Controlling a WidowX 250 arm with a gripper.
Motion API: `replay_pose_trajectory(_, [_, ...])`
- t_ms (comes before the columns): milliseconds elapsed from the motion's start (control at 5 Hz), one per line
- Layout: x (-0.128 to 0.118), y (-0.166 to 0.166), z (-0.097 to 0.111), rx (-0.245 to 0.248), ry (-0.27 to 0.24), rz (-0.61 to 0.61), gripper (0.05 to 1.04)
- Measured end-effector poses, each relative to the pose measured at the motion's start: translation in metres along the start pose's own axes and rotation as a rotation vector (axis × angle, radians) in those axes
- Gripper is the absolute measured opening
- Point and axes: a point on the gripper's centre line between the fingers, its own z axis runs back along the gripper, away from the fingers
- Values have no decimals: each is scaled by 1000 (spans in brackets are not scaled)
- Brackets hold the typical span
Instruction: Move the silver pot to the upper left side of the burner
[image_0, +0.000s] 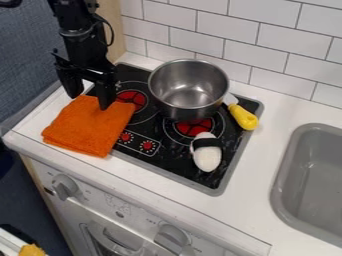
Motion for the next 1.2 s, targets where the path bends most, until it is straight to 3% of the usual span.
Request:
replay_pose_trajectory(200, [-2,-3,-10,-20,30,10,1001])
replay_pose_trajectory(400, [26,-13,9,-41,-20,19,1001])
replay_pose_trajectory(800, [74,-44,25,-68,-73,10,1001])
replay_pose_trajectory(1200, [84,-52,-22,-17,48,-6,1001])
